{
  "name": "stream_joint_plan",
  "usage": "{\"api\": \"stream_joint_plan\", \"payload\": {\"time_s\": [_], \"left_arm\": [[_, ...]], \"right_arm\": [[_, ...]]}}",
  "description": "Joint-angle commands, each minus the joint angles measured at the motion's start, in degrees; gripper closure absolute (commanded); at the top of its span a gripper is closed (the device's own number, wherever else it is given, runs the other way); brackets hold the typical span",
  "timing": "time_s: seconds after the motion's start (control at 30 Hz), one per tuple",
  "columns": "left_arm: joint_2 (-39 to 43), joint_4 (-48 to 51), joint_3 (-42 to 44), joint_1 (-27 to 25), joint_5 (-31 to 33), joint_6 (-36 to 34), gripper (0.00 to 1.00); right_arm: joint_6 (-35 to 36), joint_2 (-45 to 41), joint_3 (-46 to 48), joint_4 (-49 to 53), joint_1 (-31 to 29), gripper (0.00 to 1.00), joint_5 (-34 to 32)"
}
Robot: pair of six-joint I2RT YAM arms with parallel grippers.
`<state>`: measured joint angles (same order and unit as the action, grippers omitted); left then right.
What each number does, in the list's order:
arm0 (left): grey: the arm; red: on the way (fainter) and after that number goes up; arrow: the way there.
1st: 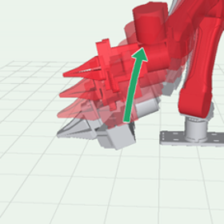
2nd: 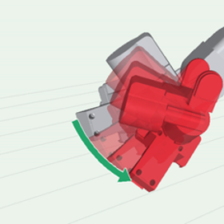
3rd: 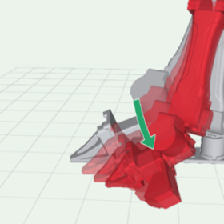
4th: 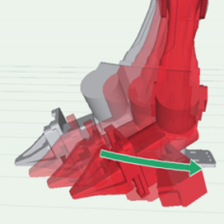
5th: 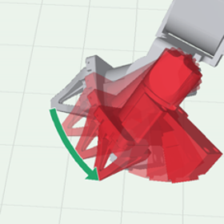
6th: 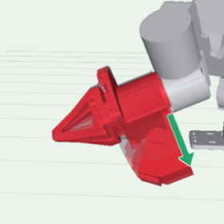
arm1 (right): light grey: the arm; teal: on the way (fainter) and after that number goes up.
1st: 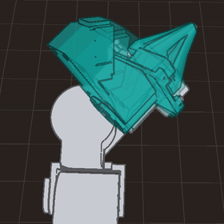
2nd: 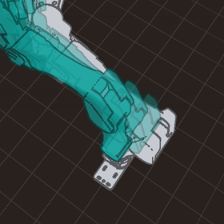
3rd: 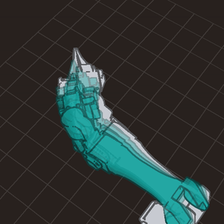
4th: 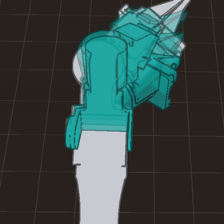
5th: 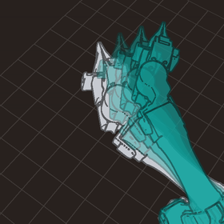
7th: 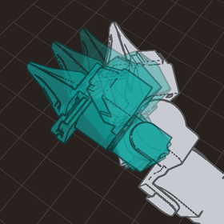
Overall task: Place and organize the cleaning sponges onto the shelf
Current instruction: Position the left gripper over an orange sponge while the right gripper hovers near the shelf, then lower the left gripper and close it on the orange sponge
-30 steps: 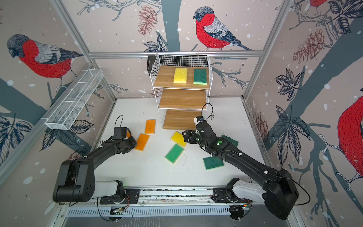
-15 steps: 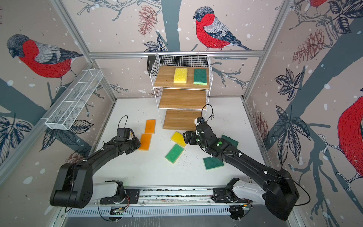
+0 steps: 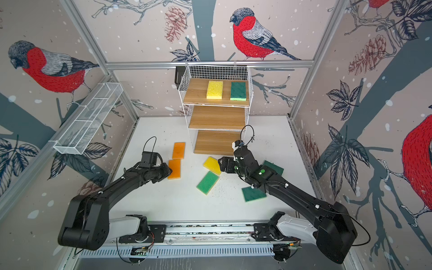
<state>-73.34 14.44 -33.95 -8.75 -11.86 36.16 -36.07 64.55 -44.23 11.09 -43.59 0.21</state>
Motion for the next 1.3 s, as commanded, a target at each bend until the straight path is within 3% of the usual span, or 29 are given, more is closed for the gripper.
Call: {"api": "stream_joint_plan", "payload": {"time_s": [0.0,0.13,0.33,0.53,1.27], "left_arm": [[0.8,3.1,-1.5,-1.9,2.6,-1.7,0.45],[2.5,4.5,-1.2,-3.3,5.9,-1.3,0.21],[3.7,6.2,-0.6,-9.2,13.7,0.0,0.16],[4.2,3.7,1.4,-13.0,17.7,1.8,0.06],[-2.8,-2.0,1.1,-18.4,23.7,0.2,0.08]], "right_arm": [[0.3,-0.5,0.3,-1.0,-0.1,0.16,-0.8],[0.3,-0.7,0.5,-1.0,-0.1,0.16,-0.7],[0.7,-1.0,1.1,-0.9,-0.1,0.15,-0.5],[0.7,-1.3,1.5,-0.8,-0.1,0.15,-0.3],[0.5,-2.0,2.1,-0.5,0.0,0.14,-1.3]]}}
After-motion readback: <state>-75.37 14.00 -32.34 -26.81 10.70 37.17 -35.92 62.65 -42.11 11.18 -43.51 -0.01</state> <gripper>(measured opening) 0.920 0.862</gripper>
